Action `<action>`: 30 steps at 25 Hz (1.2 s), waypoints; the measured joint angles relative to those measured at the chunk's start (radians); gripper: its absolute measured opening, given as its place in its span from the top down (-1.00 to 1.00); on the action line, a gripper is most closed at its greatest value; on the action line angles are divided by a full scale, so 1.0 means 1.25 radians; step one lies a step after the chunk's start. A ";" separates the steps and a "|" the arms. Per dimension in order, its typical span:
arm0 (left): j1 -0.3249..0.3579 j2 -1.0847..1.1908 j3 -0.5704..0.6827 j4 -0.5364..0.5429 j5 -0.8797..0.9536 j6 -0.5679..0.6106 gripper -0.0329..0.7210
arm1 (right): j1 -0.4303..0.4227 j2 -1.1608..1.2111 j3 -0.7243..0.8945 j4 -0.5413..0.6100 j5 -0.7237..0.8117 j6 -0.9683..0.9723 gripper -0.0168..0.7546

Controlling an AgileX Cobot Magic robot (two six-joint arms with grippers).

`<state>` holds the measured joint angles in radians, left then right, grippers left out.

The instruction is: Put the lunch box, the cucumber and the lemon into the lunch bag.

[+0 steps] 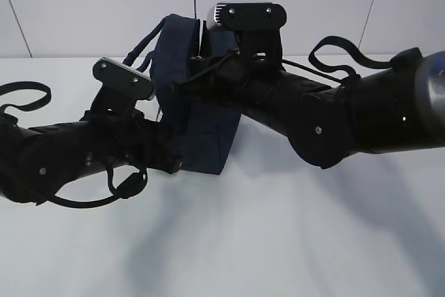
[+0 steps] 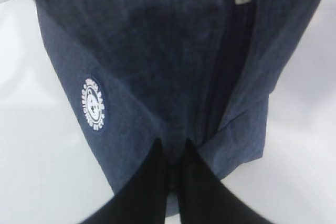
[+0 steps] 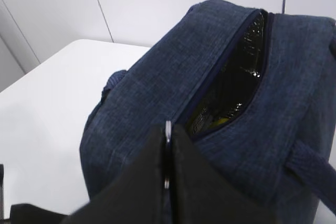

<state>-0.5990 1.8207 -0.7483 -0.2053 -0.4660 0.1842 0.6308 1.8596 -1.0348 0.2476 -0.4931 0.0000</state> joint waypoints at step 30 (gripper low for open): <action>-0.066 -0.020 0.033 0.001 -0.041 -0.020 0.93 | -0.033 0.000 -0.081 0.018 0.006 -0.071 0.96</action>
<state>-0.6813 1.7963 -0.7066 -0.2044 -0.5173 0.1590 0.5899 1.8596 -1.1354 0.2699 -0.4852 -0.0891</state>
